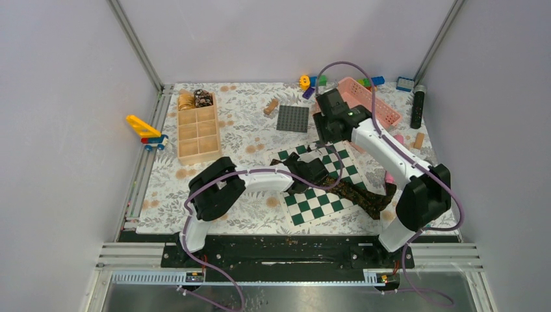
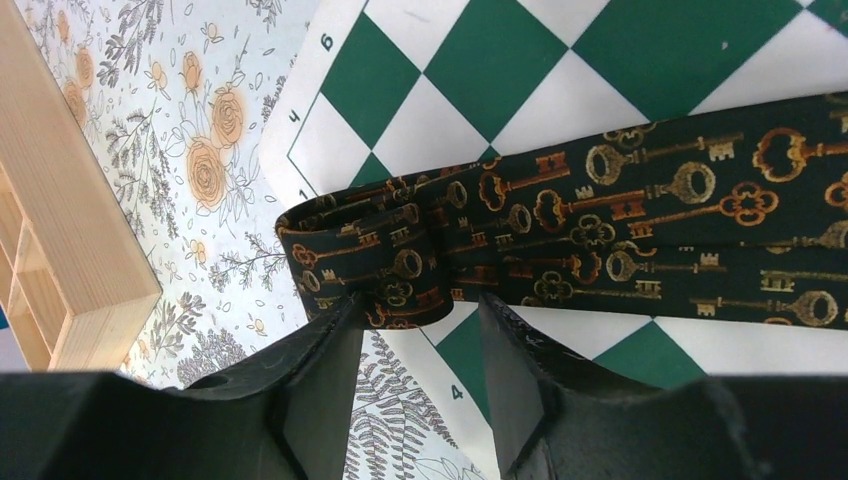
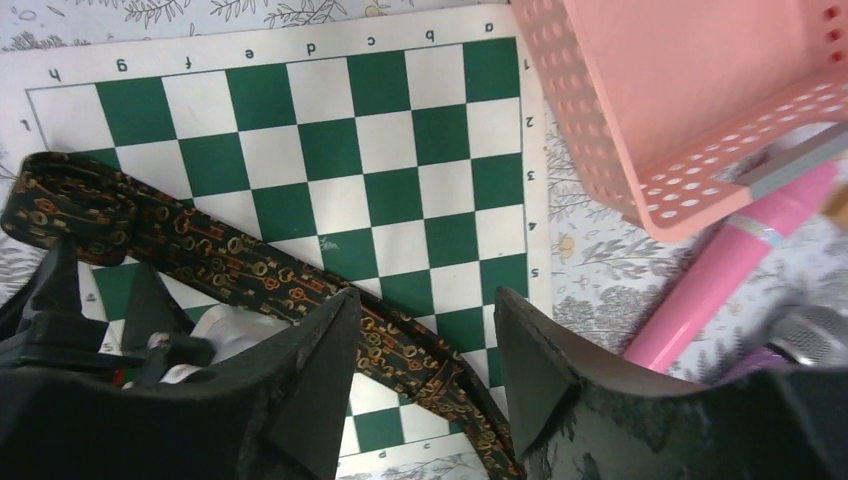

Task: Roll the ties
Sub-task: Roll the tie at the center of the board.

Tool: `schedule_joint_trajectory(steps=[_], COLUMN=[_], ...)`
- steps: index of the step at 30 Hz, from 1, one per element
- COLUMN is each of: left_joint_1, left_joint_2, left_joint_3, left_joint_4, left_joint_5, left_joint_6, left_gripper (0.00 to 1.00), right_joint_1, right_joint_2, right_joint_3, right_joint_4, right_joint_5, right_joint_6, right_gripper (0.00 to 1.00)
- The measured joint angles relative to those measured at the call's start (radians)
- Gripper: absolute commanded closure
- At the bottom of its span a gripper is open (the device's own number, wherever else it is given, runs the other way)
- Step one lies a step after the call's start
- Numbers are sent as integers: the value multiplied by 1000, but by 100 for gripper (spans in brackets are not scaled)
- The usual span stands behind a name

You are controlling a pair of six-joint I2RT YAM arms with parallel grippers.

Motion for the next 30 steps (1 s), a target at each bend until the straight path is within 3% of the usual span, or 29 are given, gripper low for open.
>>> schedule_joint_trajectory(steps=[7,19,30], left_joint_1=[-9,-14,-6], left_joint_2=[6,6,-51], left_joint_3=[0,-1,-1], left_joint_4=[-12,4,13], left_joint_5=[12,13,12], left_joint_6=[27,57,51], left_gripper=[53,48,45], right_joint_1=[141,134,68], right_joint_2=[-23,-135,-97], right_joint_3=[-56,-163,-37], right_joint_4=[67,137,113], right_joint_5=[179,188,143], right_joint_6=[-34,-24,-19], right_gripper=[40,38,38])
